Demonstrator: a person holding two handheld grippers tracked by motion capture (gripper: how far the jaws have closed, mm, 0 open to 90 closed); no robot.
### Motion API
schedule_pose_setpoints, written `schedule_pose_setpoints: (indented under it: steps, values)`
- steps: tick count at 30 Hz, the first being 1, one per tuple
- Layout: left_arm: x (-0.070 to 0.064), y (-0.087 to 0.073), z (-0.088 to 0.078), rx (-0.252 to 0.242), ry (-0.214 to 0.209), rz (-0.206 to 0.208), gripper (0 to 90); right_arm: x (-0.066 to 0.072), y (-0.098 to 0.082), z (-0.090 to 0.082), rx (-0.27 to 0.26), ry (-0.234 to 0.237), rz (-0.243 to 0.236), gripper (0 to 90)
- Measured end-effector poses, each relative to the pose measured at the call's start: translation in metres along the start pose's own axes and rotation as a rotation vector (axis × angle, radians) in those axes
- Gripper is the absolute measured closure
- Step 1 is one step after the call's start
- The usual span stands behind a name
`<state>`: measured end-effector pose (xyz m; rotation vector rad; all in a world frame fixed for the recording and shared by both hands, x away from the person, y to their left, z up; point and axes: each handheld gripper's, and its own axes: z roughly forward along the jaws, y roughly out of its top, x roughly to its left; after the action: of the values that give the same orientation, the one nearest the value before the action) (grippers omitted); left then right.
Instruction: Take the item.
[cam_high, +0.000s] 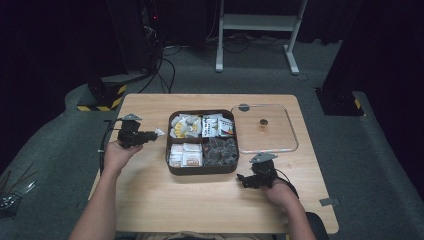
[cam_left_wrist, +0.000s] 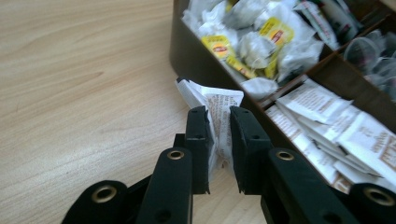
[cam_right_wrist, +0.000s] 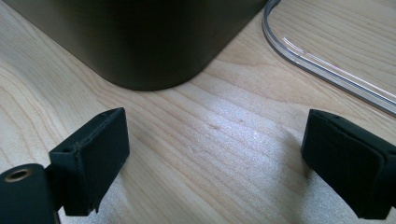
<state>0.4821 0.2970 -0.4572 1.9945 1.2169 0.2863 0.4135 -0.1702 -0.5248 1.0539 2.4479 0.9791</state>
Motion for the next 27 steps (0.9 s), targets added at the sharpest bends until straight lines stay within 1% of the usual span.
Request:
schedule_pose_setpoints:
  steps: [1, 2, 3, 4, 7, 10, 11, 12, 13, 14, 17, 22, 25, 27]
  values:
    - [0.0, 0.0, 0.0, 0.0, 0.0, 0.0, 78.1, 0.0, 0.0, 0.0, 0.0, 0.0, 0.0, 7.6]
    - [0.002, -0.001, 0.005, 0.011, 0.011, -0.007, 78.1, 0.0, 0.0, 0.0, 0.0, 0.0, 0.0, 7.6]
    - [0.002, -0.001, 0.005, 0.011, 0.011, -0.007, 78.1, 0.0, 0.0, 0.0, 0.0, 0.0, 0.0, 7.6]
    - [0.005, -0.002, 0.011, 0.019, 0.017, -0.016, 78.1, 0.0, 0.0, 0.0, -0.001, 0.0, 0.0, 7.6]
    - [0.006, -0.004, 0.019, 0.041, 0.04, -0.005, 78.0, 0.0, 0.0, 0.0, -0.001, 0.0, -0.001, 7.6]
    - [0.008, -0.006, 0.025, 0.05, 0.047, 0.001, 78.1, 0.0, 0.0, 0.0, -0.001, 0.0, -0.001, 7.7]
    - [0.008, -0.006, 0.025, 0.05, 0.047, 0.001, 78.1, 0.0, 0.0, 0.0, -0.001, 0.0, -0.001, 7.7]
    - [0.009, -0.007, 0.029, 0.053, 0.045, -0.008, 78.0, 0.0, 0.0, 0.0, -0.001, 0.0, -0.001, 7.7]
    - [0.011, -0.008, 0.031, 0.059, 0.046, -0.005, 78.0, 0.0, 0.0, 0.0, -0.001, 0.0, -0.001, 7.7]
    - [0.011, -0.009, 0.033, 0.063, 0.044, -0.012, 78.0, 0.0, 0.0, 0.0, -0.001, 0.0, -0.001, 7.7]
    - [0.011, -0.01, 0.04, 0.076, 0.039, -0.007, 77.9, 0.0, 0.0, 0.0, -0.001, -0.001, 0.001, 7.8]
    - [0.009, -0.01, 0.049, 0.094, 0.033, 0.016, 77.6, 0.0, -0.001, -0.001, -0.002, -0.003, 0.0, 7.8]
    - [0.008, -0.011, 0.052, 0.104, 0.036, 0.02, 77.3, 0.0, -0.001, -0.001, -0.002, -0.005, 0.001, 7.8]
    - [0.01, -0.012, 0.053, 0.096, 0.029, 0.007, 76.8, 0.001, -0.001, -0.001, -0.002, -0.006, 0.002, 7.8]
